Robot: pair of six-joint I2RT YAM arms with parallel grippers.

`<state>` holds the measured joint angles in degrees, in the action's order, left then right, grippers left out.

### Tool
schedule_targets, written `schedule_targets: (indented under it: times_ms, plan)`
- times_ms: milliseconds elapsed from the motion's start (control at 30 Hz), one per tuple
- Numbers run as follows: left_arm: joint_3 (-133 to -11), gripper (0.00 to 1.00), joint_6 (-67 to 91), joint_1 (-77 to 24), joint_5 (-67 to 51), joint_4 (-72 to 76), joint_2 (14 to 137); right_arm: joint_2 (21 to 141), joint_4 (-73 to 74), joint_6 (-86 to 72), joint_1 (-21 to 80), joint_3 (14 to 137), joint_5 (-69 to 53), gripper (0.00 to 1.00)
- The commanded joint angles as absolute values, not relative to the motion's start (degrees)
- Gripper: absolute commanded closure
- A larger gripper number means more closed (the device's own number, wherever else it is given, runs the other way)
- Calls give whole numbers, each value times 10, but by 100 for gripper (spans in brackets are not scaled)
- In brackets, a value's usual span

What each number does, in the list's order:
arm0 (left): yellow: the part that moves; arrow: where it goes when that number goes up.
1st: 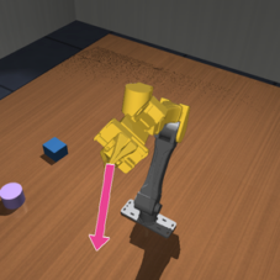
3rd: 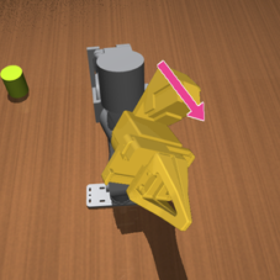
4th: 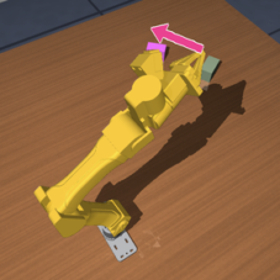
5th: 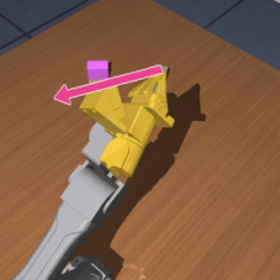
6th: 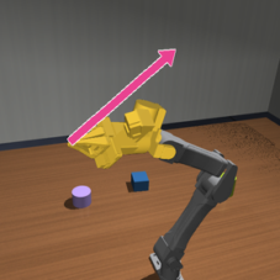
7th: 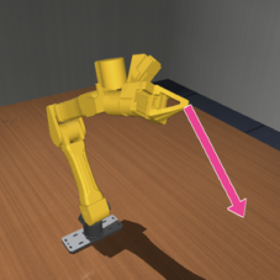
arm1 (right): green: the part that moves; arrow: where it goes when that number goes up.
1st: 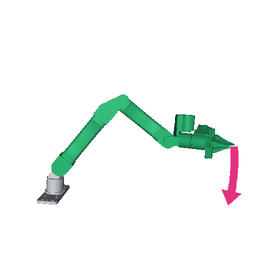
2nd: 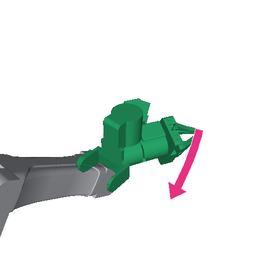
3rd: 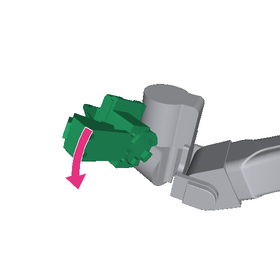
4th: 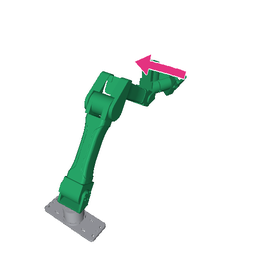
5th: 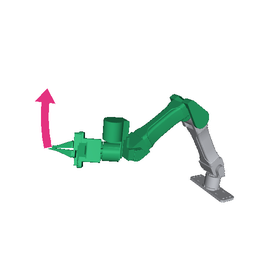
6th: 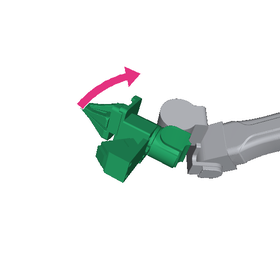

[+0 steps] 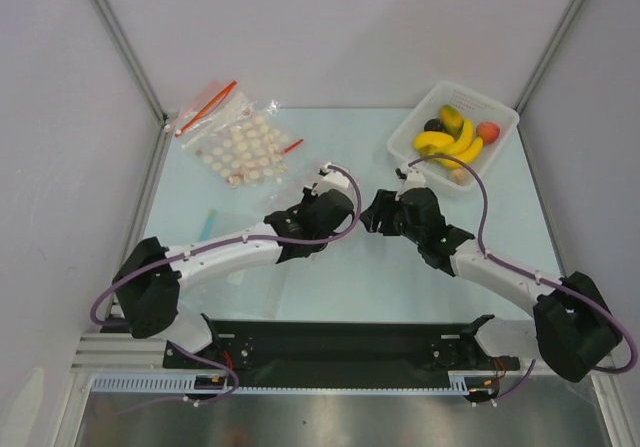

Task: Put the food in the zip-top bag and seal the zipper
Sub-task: Open the zipper of the food storage bag at the center of the board, then move the bin to the center of the board.

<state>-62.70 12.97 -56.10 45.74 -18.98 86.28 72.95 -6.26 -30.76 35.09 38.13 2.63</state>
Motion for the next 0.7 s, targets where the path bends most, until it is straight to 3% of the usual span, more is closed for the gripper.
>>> schedule_targets:
  times_ms: [0,233,333,667]
  plan:
    - [-650,100,120,-556,471,-183,871,680,-106,-282,350,373,11,37]
    - [-645,100,120,-554,473,-178,866,545,-134,-287,301,306,32,33]
    - [-646,100,120,-554,468,-177,863,506,-112,-289,277,312,99,30]
    - [-634,100,124,-553,455,-169,838,672,-34,-345,130,468,156,34]
